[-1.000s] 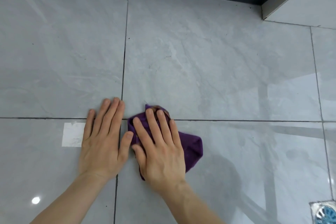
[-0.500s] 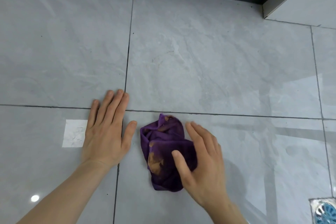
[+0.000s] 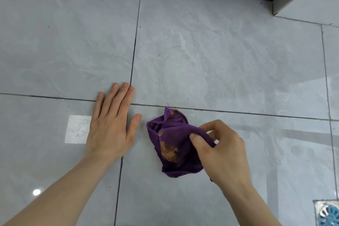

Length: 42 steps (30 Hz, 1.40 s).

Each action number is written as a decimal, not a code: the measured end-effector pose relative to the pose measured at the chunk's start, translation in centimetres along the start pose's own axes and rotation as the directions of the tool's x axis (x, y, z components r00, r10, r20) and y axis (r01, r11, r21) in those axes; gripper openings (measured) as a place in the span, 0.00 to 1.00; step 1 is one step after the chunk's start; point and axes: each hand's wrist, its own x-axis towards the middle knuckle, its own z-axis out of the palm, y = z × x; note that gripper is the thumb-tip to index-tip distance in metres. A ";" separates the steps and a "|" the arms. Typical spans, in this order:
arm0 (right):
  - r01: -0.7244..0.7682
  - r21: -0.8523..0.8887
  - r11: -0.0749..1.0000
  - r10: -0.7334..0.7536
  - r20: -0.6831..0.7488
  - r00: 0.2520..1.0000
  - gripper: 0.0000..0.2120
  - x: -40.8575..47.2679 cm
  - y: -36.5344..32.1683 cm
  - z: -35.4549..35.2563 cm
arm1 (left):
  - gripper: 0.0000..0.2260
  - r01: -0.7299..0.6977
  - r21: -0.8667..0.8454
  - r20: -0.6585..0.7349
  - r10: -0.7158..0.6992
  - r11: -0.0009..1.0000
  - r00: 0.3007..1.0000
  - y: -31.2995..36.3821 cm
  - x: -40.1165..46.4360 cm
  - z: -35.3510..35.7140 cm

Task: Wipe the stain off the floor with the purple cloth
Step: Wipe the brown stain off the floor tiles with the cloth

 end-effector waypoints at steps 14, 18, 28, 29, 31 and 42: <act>0.830 -0.349 0.434 -0.754 0.363 0.547 0.17 0.1 3.4 8.4 | 0.27 -0.006 -0.017 -0.033 0.005 1.000 0.999 -0.2 0.0 0.5; 0.834 -0.411 0.369 -0.716 0.446 0.537 0.18 3.2 3.4 9.0 | 0.26 -0.007 -0.012 -0.040 0.006 1.000 0.999 -0.3 0.0 0.4; 0.657 -0.545 0.521 -0.709 0.151 0.689 0.21 12.1 -1.4 8.6 | 0.28 0.030 -0.011 -0.017 -0.030 0.999 0.999 -0.1 0.1 0.2; 0.607 -0.562 0.562 -0.685 0.094 0.722 0.21 13.8 -1.5 7.6 | 0.28 0.023 -0.011 -0.006 -0.024 1.000 1.000 0.1 0.2 0.1; 0.493 -0.586 0.643 -0.625 -0.029 0.780 0.21 15.7 -0.4 5.4 | 0.28 0.026 -0.005 0.004 -0.026 1.000 1.000 -0.1 0.0 0.2; 0.052 -0.467 0.883 -0.252 -0.378 0.891 0.23 3.2 6.3 7.6 | 0.28 0.018 -0.001 -0.011 -0.018 1.000 1.000 0.0 0.1 0.3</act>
